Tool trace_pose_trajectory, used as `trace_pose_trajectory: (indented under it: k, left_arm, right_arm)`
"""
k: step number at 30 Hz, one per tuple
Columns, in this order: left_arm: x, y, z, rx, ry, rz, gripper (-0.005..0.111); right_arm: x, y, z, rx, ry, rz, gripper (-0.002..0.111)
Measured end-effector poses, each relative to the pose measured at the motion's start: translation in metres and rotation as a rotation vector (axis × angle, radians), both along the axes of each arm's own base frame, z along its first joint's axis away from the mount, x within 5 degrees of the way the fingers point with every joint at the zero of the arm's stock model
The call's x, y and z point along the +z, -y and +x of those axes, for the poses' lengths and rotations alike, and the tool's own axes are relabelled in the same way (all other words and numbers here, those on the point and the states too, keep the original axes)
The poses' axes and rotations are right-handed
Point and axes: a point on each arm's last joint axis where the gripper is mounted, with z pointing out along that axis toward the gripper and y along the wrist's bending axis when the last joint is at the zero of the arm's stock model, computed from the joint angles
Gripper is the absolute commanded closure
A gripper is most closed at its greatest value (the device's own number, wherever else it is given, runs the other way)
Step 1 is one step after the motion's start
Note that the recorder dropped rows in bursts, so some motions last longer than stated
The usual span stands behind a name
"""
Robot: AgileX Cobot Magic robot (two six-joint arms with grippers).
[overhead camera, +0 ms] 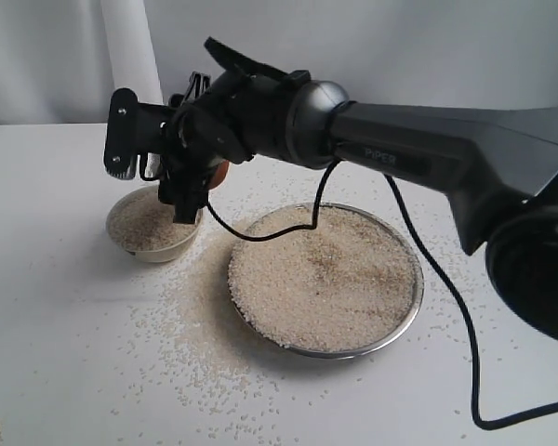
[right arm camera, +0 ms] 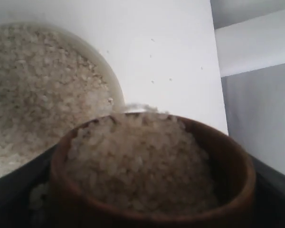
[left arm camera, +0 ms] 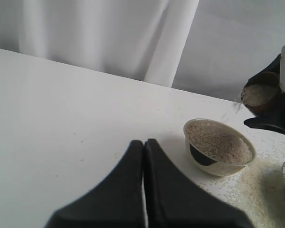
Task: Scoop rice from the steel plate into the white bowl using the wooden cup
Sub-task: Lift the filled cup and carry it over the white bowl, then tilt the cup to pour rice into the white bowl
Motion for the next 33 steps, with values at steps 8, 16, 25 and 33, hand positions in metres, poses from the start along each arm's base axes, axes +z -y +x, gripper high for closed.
trace_pose_trajectory:
  k: [8, 16, 25, 33]
  left_arm:
    - [0.000, 0.000, 0.000, 0.000, 0.000, 0.000, 0.107]
    - [0.000, 0.000, 0.000, 0.000, 0.000, 0.000, 0.107]
    - [0.000, 0.000, 0.000, 0.000, 0.000, 0.000, 0.107]
    - [0.000, 0.000, 0.000, 0.000, 0.000, 0.000, 0.107]
  right_arm:
    - [-0.013, -0.004, -0.001, 0.010, 0.054, -0.097, 0.108]
    - [-0.012, -0.012, -0.010, 0.057, 0.114, -0.176, 0.108]
    - [-0.010, -0.011, -0.009, 0.082, 0.182, -0.270, 0.108]
    - [-0.009, -0.015, -0.013, 0.108, 0.219, -0.305, 0.108]
